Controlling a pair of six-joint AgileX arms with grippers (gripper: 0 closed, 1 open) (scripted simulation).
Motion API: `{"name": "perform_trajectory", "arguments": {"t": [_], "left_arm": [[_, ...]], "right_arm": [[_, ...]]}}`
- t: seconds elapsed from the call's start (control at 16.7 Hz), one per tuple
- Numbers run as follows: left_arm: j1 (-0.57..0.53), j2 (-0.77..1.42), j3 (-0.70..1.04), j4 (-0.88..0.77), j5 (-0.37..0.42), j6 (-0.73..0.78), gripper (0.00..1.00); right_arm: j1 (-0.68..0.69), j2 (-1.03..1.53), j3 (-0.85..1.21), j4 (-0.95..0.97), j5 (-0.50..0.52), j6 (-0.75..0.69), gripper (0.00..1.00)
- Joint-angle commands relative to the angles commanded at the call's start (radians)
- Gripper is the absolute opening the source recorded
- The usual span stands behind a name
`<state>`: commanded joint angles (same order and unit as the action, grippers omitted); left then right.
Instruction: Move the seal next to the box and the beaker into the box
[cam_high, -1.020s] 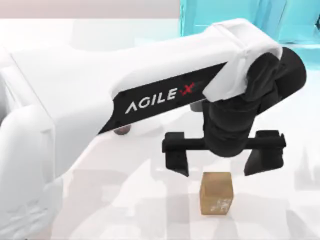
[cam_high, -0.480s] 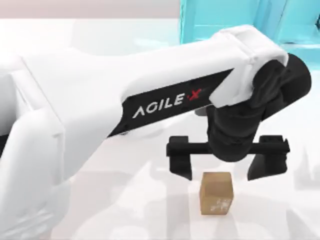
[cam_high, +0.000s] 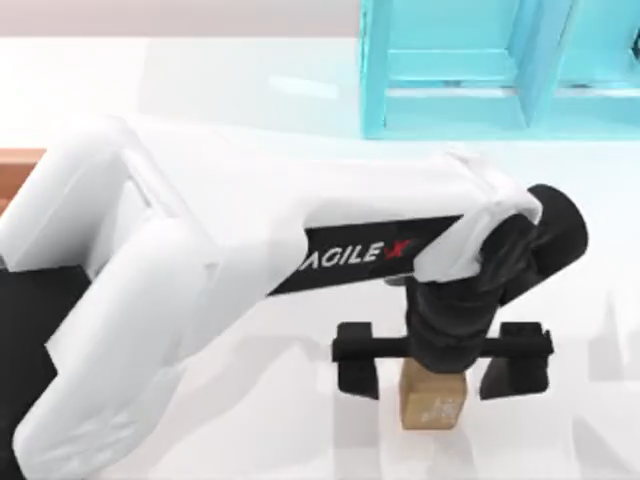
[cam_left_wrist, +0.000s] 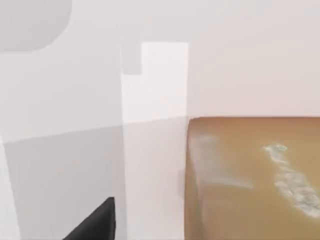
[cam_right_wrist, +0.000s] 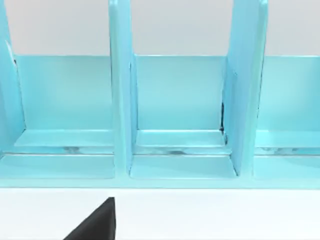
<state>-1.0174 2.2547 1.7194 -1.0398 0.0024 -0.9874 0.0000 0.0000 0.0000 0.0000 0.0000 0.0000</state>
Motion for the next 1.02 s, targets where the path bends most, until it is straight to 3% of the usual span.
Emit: {"name": "perform_trajectory", "arguments": {"t": [0.24,1.02], "left_arm": [[0.000,0.001,-0.003,0.004,0.000,0.000,1.00],[0.000,0.001,-0.003,0.004,0.000,0.000,0.02]], "right_arm": [[0.000,0.000,0.000,0.000,0.000,0.000,1.00],[0.000,0.000,0.000,0.000,0.000,0.000,1.00]]}}
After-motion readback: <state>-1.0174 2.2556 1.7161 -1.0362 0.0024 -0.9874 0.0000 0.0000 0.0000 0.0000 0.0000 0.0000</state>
